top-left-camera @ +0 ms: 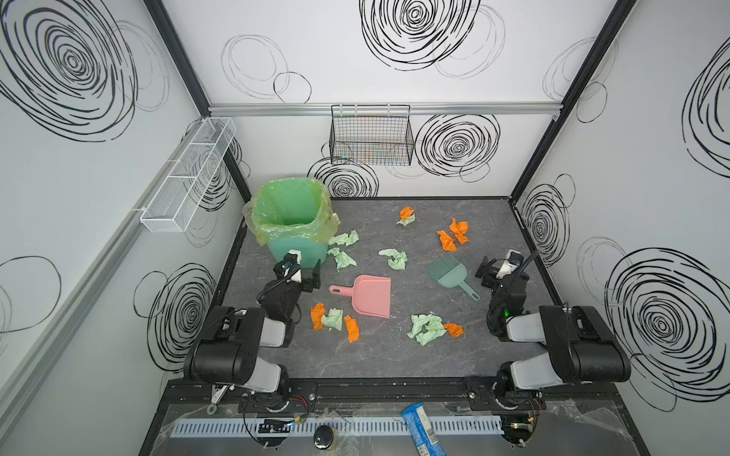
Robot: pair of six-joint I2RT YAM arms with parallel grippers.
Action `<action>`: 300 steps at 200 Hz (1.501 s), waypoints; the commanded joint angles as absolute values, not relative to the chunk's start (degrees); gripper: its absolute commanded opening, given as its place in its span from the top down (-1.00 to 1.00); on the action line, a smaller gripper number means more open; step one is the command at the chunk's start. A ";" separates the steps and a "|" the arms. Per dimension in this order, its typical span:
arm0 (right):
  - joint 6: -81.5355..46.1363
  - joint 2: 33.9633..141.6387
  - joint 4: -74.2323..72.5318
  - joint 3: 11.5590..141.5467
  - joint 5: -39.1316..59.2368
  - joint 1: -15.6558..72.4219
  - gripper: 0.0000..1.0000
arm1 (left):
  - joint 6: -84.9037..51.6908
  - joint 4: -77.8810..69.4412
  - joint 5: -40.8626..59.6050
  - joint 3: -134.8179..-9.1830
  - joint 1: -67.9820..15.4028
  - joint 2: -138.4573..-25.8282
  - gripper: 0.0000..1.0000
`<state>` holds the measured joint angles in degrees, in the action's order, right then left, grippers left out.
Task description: Sweep away the paper scraps from the table
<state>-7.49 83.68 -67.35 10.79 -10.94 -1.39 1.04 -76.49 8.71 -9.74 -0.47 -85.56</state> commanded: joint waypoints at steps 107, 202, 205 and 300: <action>-6.94 84.00 -68.44 11.44 -11.62 -1.07 -1.00 | 0.41 -80.77 8.69 -9.84 -0.37 -85.87 -0.92; -6.94 83.98 -68.39 11.44 -11.69 -1.06 -1.00 | -4.19 -72.86 13.69 -9.50 4.74 -75.41 -0.91; -6.94 83.98 -68.36 11.43 -11.69 -1.05 -1.00 | -4.37 -70.33 14.85 -10.14 5.44 -73.86 -0.92; -6.01 77.34 -62.65 12.41 -13.86 -0.72 -1.00 | 9.04 -20.53 32.59 -17.97 16.64 -50.55 -0.91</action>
<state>-7.42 82.63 -66.32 10.79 -11.05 -1.39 5.63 -30.89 23.51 -19.00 13.80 -53.87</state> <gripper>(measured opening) 0.999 0.958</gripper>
